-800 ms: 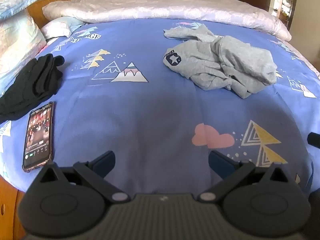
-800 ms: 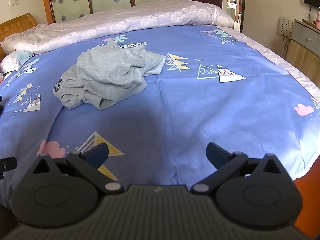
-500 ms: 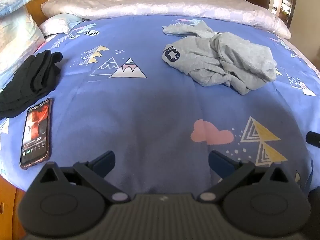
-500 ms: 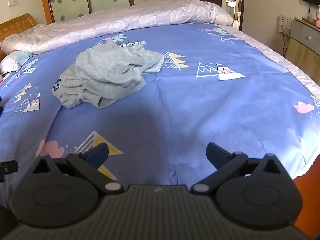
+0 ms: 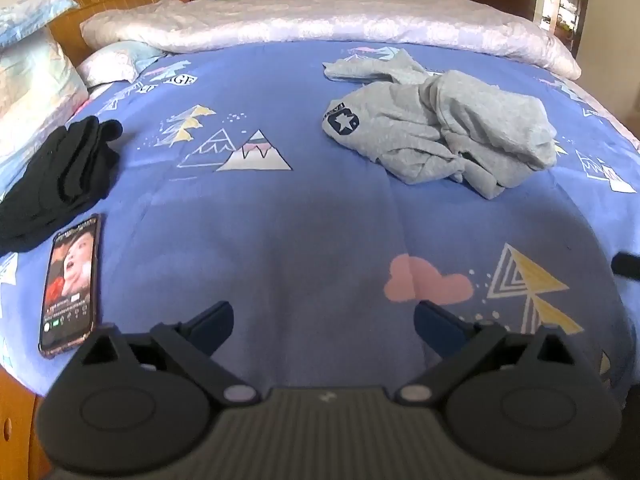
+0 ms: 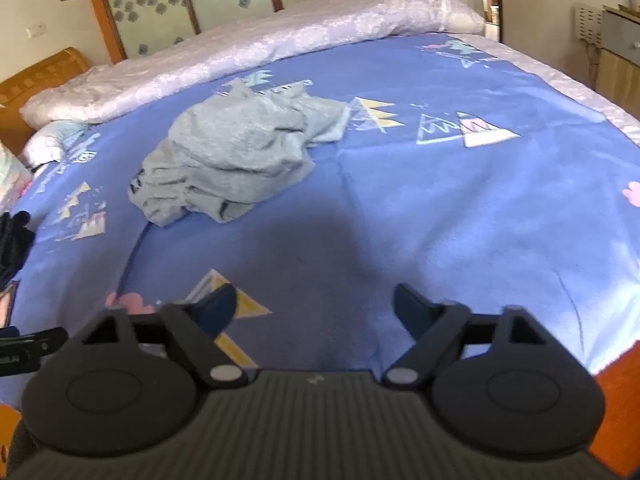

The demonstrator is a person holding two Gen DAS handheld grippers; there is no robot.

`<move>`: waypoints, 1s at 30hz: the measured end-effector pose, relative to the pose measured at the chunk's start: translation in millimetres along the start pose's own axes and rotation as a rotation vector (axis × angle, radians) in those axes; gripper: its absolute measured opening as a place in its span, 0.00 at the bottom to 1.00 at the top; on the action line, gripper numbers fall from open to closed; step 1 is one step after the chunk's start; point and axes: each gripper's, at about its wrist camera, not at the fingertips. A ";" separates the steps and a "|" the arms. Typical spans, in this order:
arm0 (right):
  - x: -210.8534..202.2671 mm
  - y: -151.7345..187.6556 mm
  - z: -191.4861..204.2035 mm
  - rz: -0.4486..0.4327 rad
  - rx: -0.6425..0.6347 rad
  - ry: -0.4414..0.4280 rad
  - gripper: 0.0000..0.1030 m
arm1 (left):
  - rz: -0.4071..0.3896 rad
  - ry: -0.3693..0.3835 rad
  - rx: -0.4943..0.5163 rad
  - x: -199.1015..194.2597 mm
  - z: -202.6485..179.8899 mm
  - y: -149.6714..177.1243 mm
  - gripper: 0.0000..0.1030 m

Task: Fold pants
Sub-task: 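Move both grippers toward the crumpled grey pants on the bed, then grasp a leg cuff of the grey pants with the left gripper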

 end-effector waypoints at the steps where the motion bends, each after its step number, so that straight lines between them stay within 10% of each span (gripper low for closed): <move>1: 3.2 -5.0 2.2 0.009 -0.016 -0.008 0.66 | 0.000 -0.001 0.006 1.6 0.2 -0.7 0.94; 12: 107.0 -78.1 58.4 -0.079 -0.216 -0.025 0.85 | 0.048 0.027 -0.003 10.3 13.9 -5.5 0.83; 14: 127.9 -84.7 57.9 -0.043 -0.259 -0.009 0.49 | 0.041 0.036 -0.011 8.4 18.0 -9.3 0.83; 15: 130.5 -91.1 53.5 -0.031 -0.249 -0.008 0.04 | 0.035 0.042 -0.013 7.8 19.8 -11.8 0.83; 19: 82.8 -121.6 -12.3 -0.207 0.039 -0.035 0.06 | 0.012 0.082 -0.014 10.7 20.4 -29.8 0.83; 26: 27.6 -119.4 -138.7 -0.336 0.248 0.250 0.11 | 0.059 0.275 -0.070 58.6 -9.7 -88.4 0.83; 30: 8.6 -92.2 -157.4 -0.326 0.254 0.238 0.51 | 0.136 0.385 -0.098 97.5 -46.4 -107.5 0.84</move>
Point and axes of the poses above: each gripper's, at about its wrist camera, not at the fingertips, and x roughly the way its jaws point, z to its left, y to its underside, and after that the axes turned 3 degrees about x, right-handed
